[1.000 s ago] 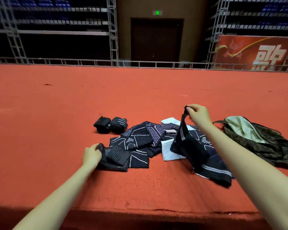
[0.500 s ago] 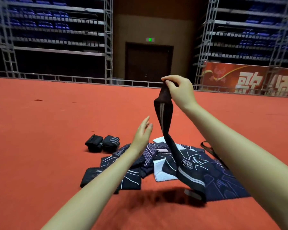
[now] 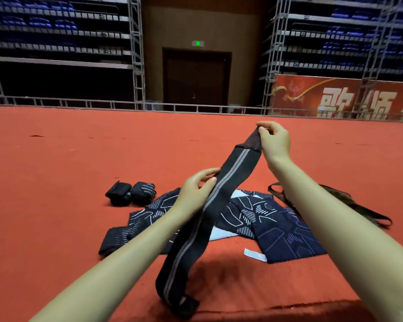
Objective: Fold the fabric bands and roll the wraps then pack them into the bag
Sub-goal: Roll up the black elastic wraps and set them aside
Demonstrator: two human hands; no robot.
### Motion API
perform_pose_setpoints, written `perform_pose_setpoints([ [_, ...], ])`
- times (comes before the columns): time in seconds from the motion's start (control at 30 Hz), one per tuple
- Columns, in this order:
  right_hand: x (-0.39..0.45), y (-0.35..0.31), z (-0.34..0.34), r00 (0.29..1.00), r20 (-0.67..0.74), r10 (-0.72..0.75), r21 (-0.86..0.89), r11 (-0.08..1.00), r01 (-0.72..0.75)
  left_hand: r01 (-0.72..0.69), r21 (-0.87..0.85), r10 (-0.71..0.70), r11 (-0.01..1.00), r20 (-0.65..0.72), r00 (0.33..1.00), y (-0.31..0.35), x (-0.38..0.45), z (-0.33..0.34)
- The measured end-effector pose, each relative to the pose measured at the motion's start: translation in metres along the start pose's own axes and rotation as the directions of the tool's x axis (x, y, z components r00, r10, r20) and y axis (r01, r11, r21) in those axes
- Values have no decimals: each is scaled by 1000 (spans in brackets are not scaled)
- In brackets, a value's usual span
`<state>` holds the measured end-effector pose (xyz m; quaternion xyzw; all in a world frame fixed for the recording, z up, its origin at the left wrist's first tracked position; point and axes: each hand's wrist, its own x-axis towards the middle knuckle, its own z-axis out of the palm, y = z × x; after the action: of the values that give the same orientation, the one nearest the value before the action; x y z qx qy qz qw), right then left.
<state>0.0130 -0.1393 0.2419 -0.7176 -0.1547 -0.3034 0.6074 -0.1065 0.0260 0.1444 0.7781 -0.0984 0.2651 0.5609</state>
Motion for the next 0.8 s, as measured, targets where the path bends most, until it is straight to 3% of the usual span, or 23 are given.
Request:
perform_pose_setpoints([
  [0.1,-15,38,-19,992,54,112,8,994,-113,-64,267,65,962,5,998,2,11,-13],
  [0.2,-44,85,-38,971,76,226,-35,974,-224,-30,458,-44,889,150,988,-10,20,-11],
  [0.37,-101,167,-64,912,-1,410,-159,901,-405,-40,544,-153,838,304,940,-61,-2,33],
  [0.53,-136,218,-91,873,-88,480,-318,817,-481,-36,595,-241,803,379,893,-104,-26,75],
  [0.67,-155,239,-111,881,-119,457,-357,809,-468,-82,629,-270,773,444,854,-130,-40,91],
  [0.8,-174,246,-121,922,-69,381,-558,751,-353,-93,650,-276,755,443,853,-148,-55,96],
])
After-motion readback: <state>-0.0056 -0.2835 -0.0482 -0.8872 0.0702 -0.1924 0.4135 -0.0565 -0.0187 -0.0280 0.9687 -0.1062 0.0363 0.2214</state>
